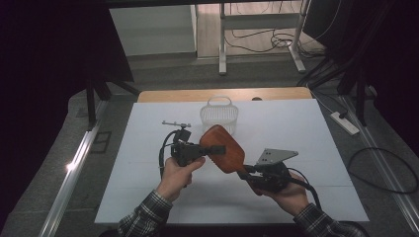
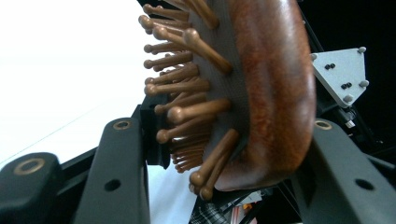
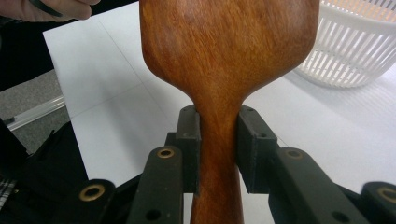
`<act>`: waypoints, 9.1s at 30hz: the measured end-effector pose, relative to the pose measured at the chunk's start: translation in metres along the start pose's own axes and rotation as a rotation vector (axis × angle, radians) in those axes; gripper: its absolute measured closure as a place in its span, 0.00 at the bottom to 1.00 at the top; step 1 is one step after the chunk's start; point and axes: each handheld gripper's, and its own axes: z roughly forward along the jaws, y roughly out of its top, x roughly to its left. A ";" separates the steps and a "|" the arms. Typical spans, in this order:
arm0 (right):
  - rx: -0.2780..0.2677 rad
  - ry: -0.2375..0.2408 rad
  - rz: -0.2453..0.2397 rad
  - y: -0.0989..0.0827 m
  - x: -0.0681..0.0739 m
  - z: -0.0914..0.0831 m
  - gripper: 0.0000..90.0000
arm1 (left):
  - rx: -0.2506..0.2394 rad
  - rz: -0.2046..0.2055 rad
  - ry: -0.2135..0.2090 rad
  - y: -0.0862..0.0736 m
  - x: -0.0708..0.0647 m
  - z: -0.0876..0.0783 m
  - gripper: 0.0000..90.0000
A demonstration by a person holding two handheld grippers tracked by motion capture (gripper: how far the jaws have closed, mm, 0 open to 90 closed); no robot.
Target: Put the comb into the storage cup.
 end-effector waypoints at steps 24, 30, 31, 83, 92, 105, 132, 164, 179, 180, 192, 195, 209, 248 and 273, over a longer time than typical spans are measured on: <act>0.085 0.010 0.011 -0.003 -0.010 0.001 0.41 | -0.004 0.109 0.101 0.005 -0.014 -0.009 0.60; 0.094 -0.001 0.020 -0.006 -0.014 -0.003 0.34 | -0.002 0.138 0.137 0.006 -0.016 -0.012 0.60; 0.097 -0.006 0.019 -0.006 -0.014 -0.003 0.32 | 0.000 0.142 0.143 0.006 -0.017 -0.013 0.60; 0.122 -0.066 0.121 -0.045 -0.046 -0.048 0.00 | -0.067 0.145 0.301 0.036 0.000 -0.051 0.59; 0.140 -0.137 0.141 -0.056 -0.047 -0.062 0.00 | -0.075 0.148 0.306 0.040 -0.001 -0.056 0.59; 0.168 -0.211 0.232 -0.079 -0.051 -0.086 0.00 | -0.095 0.141 0.309 0.046 0.000 -0.062 0.59; 0.176 -0.258 0.291 -0.086 -0.050 -0.101 0.00 | -0.116 0.120 0.346 0.072 0.003 -0.070 0.59; 0.184 -0.247 0.273 -0.086 -0.049 -0.101 0.00 | -0.179 0.084 0.412 0.111 0.011 -0.080 0.59; 0.191 -0.235 0.266 -0.086 -0.049 -0.100 0.00 | -0.208 0.062 0.433 0.124 0.019 -0.077 0.59; 0.192 -0.234 0.264 -0.086 -0.049 -0.100 0.00 | -0.209 0.061 0.435 0.125 0.020 -0.077 0.59; 0.199 -0.226 0.265 -0.087 -0.049 -0.099 0.01 | -0.228 0.049 0.463 0.135 0.029 -0.070 0.59; 0.200 -0.224 0.264 -0.087 -0.049 -0.099 0.01 | -0.232 0.048 0.473 0.137 0.031 -0.068 0.59; 0.199 -0.221 0.267 -0.087 -0.049 -0.100 0.01 | -0.242 0.041 0.495 0.134 0.044 -0.056 0.59; 0.190 -0.226 0.269 -0.087 -0.049 -0.100 0.00 | -0.250 0.009 0.508 0.111 0.072 -0.019 0.59; 0.197 -0.219 0.265 -0.087 -0.049 -0.100 0.00 | -0.228 -0.009 0.552 0.099 0.089 -0.006 0.57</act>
